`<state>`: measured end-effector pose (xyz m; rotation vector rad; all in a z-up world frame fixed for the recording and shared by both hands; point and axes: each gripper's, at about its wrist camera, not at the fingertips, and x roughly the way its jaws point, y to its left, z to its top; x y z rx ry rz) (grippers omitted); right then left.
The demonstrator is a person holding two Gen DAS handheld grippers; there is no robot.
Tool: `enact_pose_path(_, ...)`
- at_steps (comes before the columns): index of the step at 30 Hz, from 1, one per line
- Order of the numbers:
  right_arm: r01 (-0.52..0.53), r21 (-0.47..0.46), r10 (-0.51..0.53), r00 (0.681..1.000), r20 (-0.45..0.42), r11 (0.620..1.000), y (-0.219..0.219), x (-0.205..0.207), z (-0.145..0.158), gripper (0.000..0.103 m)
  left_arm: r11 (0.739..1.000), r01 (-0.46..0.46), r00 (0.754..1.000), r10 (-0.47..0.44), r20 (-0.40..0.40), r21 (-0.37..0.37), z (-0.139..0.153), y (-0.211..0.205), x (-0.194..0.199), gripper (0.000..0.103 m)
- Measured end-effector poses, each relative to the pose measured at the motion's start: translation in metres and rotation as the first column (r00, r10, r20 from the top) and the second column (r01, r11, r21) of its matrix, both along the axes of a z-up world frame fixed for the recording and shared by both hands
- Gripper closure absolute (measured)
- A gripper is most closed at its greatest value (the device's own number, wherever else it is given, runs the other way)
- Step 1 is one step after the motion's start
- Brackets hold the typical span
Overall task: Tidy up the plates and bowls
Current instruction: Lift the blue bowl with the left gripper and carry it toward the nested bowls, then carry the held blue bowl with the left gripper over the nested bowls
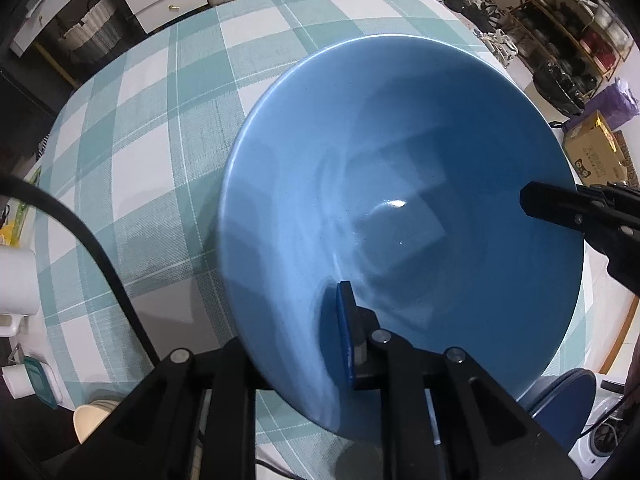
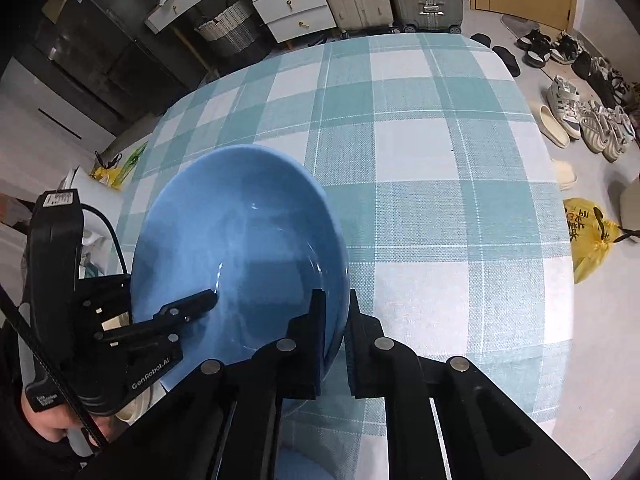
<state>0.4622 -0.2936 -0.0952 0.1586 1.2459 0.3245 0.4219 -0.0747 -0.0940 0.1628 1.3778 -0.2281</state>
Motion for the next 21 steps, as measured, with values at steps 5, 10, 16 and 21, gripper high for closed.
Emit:
enact_pose_path(5,-0.070,-0.044,0.072,0.997,0.039,0.997,0.002,-0.009,0.019,0.095,1.000,-0.006,1.000,0.006,-0.002,-0.010,0.012,0.000,-0.004,0.087)
enact_pose_path(10,-0.050,-0.023,0.051,0.996,0.078,0.998,-0.007,-0.023,0.051,0.095,1.000,0.006,0.999,-0.006,0.036,0.000,0.042,-0.008,-0.012,0.087)
enact_pose_path(16,-0.038,-0.013,0.039,0.994,0.104,0.999,-0.015,-0.051,0.087,0.095,1.000,0.019,0.997,-0.020,0.077,0.004,0.079,-0.014,-0.034,0.087)
enact_pose_path(21,-0.030,-0.021,0.032,0.992,0.122,0.999,-0.015,-0.082,0.113,0.095,0.999,0.032,0.995,-0.033,0.097,0.015,0.102,-0.016,-0.060,0.086)
